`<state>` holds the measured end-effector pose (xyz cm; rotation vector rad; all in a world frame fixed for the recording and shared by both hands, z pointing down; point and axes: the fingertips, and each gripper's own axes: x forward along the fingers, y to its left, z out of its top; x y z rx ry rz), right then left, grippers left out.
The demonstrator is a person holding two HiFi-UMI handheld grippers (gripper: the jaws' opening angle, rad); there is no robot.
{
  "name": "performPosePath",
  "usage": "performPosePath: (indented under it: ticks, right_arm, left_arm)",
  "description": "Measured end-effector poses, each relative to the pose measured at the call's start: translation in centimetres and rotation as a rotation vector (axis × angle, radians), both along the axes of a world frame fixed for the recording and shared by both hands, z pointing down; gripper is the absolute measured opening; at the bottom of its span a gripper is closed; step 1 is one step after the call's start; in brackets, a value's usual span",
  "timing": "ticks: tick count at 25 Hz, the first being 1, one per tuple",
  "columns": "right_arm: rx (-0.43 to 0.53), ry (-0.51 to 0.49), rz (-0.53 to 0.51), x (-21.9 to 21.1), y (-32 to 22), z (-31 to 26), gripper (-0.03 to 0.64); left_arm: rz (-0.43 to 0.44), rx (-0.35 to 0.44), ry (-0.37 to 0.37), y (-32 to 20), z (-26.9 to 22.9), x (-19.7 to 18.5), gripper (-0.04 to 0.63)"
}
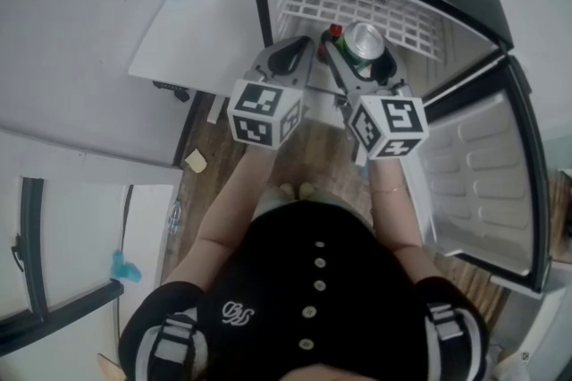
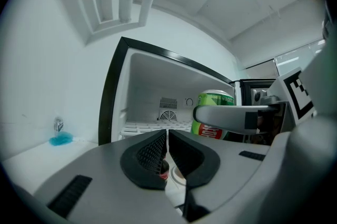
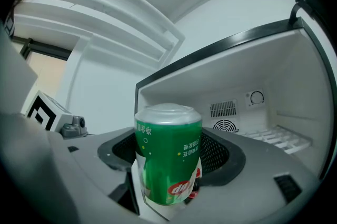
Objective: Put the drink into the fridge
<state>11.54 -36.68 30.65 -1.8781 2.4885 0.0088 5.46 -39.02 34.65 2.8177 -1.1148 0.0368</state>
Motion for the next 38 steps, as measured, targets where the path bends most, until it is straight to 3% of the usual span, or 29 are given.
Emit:
performPosePath:
  ticks: [22,38]
  right_arm:
    - [0.028,0.053,-0.062,-1.6,-6.9,-3.4,0.331]
    - [-0.025,0.066,-0.072,-1.4,-10.7,-2.8,0.331]
  left_arm:
    - [-0.056,0.049,0.038,-3.6,-2.2,-0.7,0.008]
    - [-0.037,0.037,0.033,-4.9,-1.6,0.5,0.008]
